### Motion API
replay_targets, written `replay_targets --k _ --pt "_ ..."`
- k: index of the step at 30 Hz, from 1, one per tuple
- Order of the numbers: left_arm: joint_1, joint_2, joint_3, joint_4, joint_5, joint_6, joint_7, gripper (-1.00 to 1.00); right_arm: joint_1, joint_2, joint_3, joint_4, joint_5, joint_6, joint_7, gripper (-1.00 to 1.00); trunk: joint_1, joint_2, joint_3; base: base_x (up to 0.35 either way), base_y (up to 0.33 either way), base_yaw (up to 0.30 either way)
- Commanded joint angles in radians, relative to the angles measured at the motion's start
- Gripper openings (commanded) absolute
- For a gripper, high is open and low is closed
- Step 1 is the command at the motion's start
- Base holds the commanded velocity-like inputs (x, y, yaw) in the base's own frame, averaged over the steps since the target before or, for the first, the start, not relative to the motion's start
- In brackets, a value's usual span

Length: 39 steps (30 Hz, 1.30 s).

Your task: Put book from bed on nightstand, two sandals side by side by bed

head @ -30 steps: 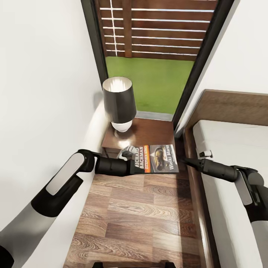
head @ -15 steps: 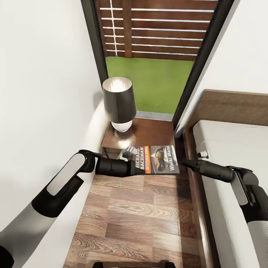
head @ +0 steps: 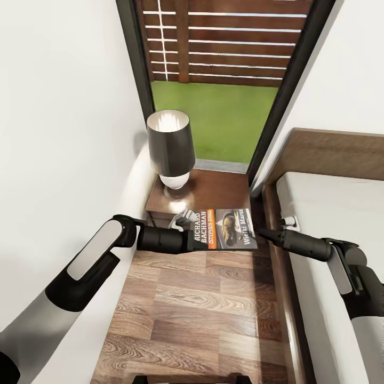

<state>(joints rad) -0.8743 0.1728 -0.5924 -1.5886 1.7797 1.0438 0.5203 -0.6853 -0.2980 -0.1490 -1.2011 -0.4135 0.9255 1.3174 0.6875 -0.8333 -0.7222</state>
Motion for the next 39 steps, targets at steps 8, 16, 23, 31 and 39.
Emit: replay_targets --k 8,16,23,31,39 --pt "-0.001 0.001 -0.001 -0.001 0.010 -0.001 0.009 -1.00 0.000 0.001 0.001 0.000 -0.004 0.005 0.001 1.00 0.000 -0.001 -0.001 0.000 0.000 0.000" --pt "0.000 0.001 -0.001 -0.002 0.010 -0.001 0.009 -1.00 0.000 0.003 0.002 0.000 -0.004 0.004 0.000 1.00 0.000 -0.001 -0.001 0.000 0.000 0.000" --pt "0.001 0.002 -0.002 -0.002 0.010 -0.001 0.009 -1.00 0.000 0.003 0.002 0.000 -0.004 0.005 0.000 1.00 0.000 -0.001 -0.001 0.000 0.000 0.000" --pt "0.005 0.003 -0.016 -0.004 0.005 -0.001 0.009 -1.00 -0.001 0.003 0.002 0.000 -0.004 0.005 -0.001 1.00 0.000 -0.001 -0.001 0.000 0.000 0.000" --pt "0.007 0.000 -0.024 -0.010 -0.001 -0.001 0.008 -1.00 -0.002 0.003 0.003 0.001 -0.004 0.007 -0.002 1.00 0.000 -0.001 -0.001 0.000 0.000 0.000"
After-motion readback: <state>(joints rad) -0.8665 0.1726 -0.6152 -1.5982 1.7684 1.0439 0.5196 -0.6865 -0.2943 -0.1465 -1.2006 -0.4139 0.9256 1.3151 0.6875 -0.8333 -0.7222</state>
